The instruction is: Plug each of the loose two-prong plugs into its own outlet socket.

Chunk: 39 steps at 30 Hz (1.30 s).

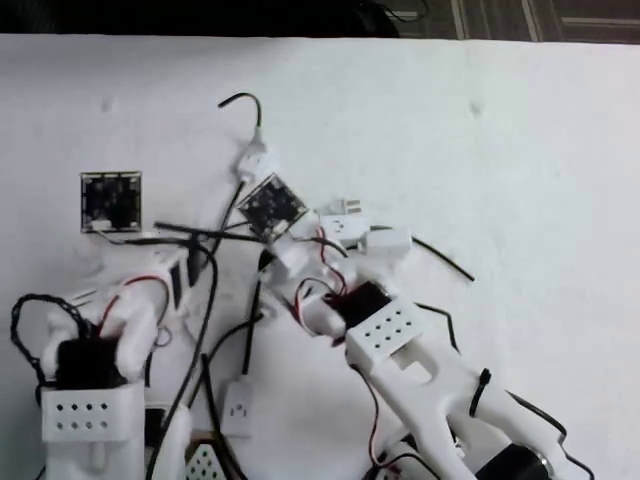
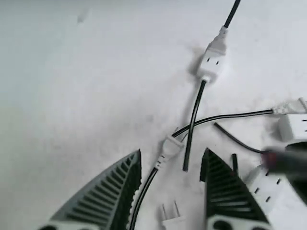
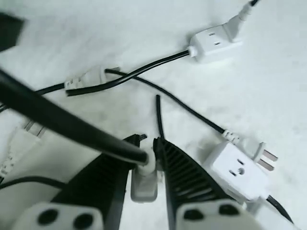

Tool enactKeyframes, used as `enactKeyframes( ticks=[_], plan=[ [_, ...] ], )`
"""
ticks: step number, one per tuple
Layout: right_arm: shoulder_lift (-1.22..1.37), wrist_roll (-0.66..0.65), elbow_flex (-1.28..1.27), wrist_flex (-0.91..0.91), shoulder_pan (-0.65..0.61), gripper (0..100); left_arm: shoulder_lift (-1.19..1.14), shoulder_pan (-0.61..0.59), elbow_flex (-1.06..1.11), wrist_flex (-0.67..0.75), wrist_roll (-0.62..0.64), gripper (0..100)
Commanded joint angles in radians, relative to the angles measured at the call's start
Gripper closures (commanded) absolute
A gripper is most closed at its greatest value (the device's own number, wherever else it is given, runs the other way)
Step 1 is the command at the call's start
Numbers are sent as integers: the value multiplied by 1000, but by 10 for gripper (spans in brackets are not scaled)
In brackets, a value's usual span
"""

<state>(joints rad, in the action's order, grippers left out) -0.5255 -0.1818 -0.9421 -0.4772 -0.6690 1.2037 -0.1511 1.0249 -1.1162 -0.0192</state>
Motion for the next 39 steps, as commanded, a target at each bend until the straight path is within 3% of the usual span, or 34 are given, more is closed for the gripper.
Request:
enactKeyframes(
  ticks=[1, 7, 11, 18, 24, 31, 36, 39],
  plan=[
    [-33, 54, 9, 22, 21, 981, 15, -84, -43, -38, -40, 789],
    [-18, 55, -52, 88, -1, 981, 15, -278, 26, -44, -41, 789],
    [59, 55, -61, 150, 4, 981, 15, -309, 95, 40, -68, 789],
    [-21, 64, -44, 110, -38, 981, 15, -147, 166, 270, -68, 789],
    [-168, 78, -44, -21, -99, 981, 15, 19, 164, 413, 83, 788],
    [-197, 97, -55, -44, -101, 981, 15, 232, 163, 422, 98, 789],
    [-199, 97, -61, -42, -96, 981, 15, 302, 163, 420, 97, 789],
    [-199, 97, -61, -42, -74, 981, 15, 278, 163, 420, 97, 789]
  ],
)
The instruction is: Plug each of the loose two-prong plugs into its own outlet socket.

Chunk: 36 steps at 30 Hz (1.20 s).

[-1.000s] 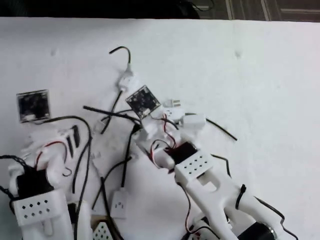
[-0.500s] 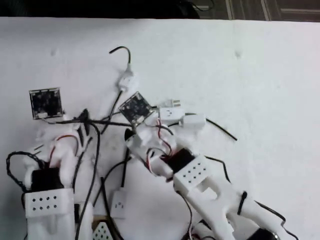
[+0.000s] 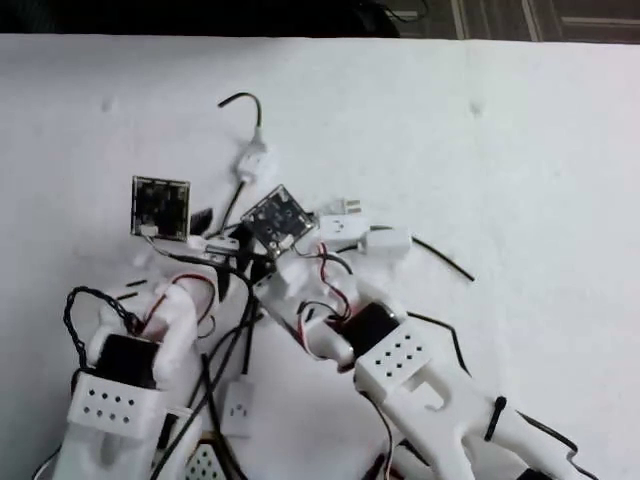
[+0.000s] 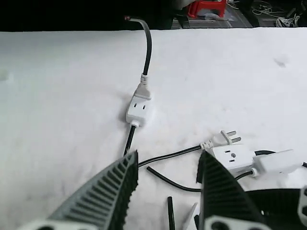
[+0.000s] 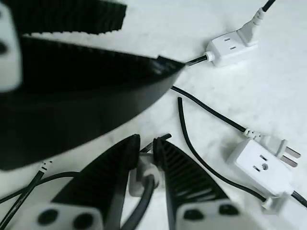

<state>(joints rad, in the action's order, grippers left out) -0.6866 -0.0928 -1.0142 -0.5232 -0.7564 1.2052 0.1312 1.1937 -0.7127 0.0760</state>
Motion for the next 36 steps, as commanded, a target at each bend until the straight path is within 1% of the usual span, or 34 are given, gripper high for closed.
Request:
enactKeyframes(
  ticks=[1, 7, 11, 13, 18, 20, 22, 25, 31, 33, 36],
  plan=[
    [-38, 8, 11, 4, 30, 981, 13, -33, -6, 17, 2, 789],
    [-36, 8, 11, 28, 156, 981, 13, -249, -8, 20, 6, 789],
    [-36, 6, 11, 28, 170, 981, 13, -367, -20, 5, 6, 789],
    [-35, 6, 11, 28, 173, 981, 13, -435, -49, -52, 6, 789],
    [2, -64, 17, 28, 166, 981, 13, -618, -129, -261, 0, 787],
    [58, -72, 18, 42, 150, 981, 13, -687, -129, -301, -5, 786],
    [119, -94, 18, 70, 128, 981, 13, -748, -104, -315, -55, 786],
    [193, -141, 31, 105, 108, 981, 13, -785, -40, -315, -123, 788],
    [300, -143, 104, 76, 102, 981, 13, -785, 68, -313, -198, 788],
    [329, -146, 115, 81, 102, 981, 13, -785, 91, -313, -216, 788],
    [360, -147, 130, 91, 104, 981, 13, -785, 121, -276, -222, 788]
  ],
)
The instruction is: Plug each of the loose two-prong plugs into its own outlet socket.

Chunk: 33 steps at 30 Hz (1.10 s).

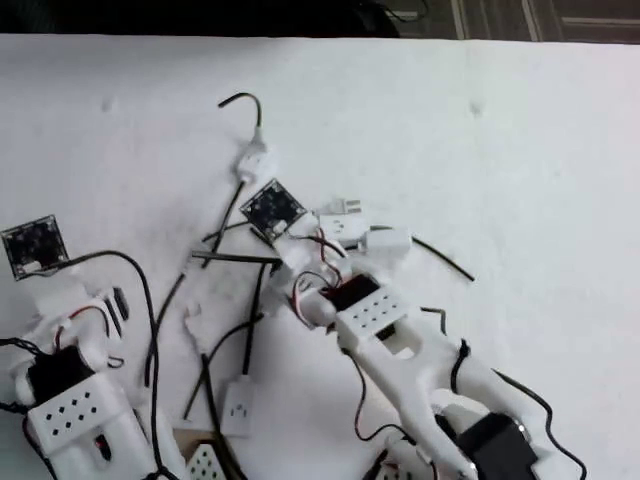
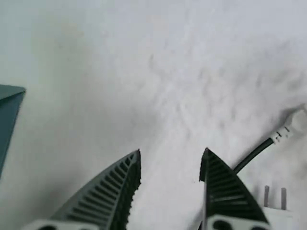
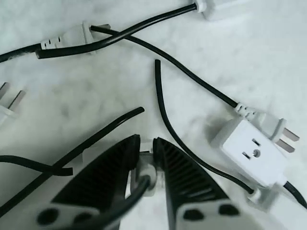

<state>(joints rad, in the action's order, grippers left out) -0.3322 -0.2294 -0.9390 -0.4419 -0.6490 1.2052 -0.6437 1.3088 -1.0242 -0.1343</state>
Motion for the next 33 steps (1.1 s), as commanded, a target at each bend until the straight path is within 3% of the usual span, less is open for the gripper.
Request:
enactKeyframes(
  ticks=[1, 18, 33],
  plan=[
    [13, -11, 61, 8, -4, 981, 13, -10, 11, 43, -12, 788],
    [133, -14, 126, 24, 15, 981, 13, -10, 17, 44, -12, 789],
    [48, -3, -21, 30, 35, 981, 13, -10, 17, 44, -12, 789]
  ],
)
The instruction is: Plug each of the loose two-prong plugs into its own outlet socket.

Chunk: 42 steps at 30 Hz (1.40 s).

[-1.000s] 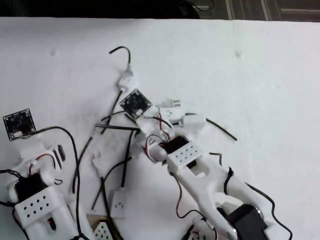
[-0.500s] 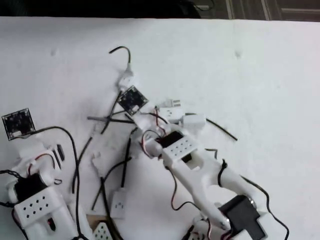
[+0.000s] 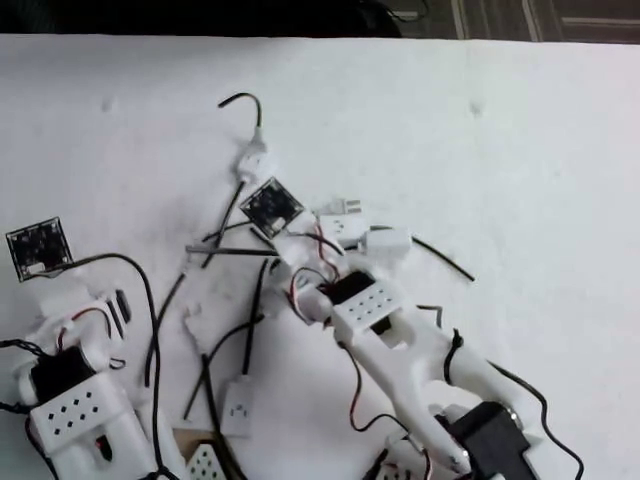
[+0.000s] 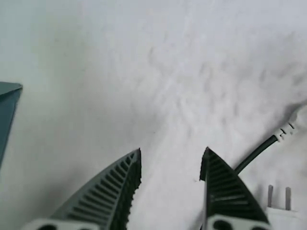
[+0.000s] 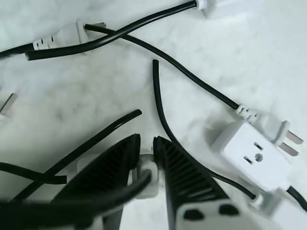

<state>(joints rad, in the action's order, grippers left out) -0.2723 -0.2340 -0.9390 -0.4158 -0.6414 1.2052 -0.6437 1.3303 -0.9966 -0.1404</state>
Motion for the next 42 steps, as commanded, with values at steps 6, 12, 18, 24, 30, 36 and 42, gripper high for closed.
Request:
enactKeyframes(
  ticks=[6, 12, 18, 24, 30, 36, 42],
  plan=[
    [-12, 155, -21, 4, 58, 981, 13, -10, -5, 15, -6, 789],
    [-10, 187, -35, 45, 58, 981, 13, -10, -5, 15, -6, 789],
    [-10, 187, -186, 320, 10, 981, 13, -10, -5, 15, -6, 789],
    [-19, 178, -199, 297, 15, 982, 13, -10, -5, 15, -6, 789],
    [-19, 178, -199, 289, 21, 982, 13, -10, -5, 15, -6, 789],
    [-71, 186, -204, 295, 15, 982, 13, -10, -5, 15, -6, 789],
    [-91, 187, -227, 298, 10, 982, 13, -10, -5, 15, -6, 789]
  ],
)
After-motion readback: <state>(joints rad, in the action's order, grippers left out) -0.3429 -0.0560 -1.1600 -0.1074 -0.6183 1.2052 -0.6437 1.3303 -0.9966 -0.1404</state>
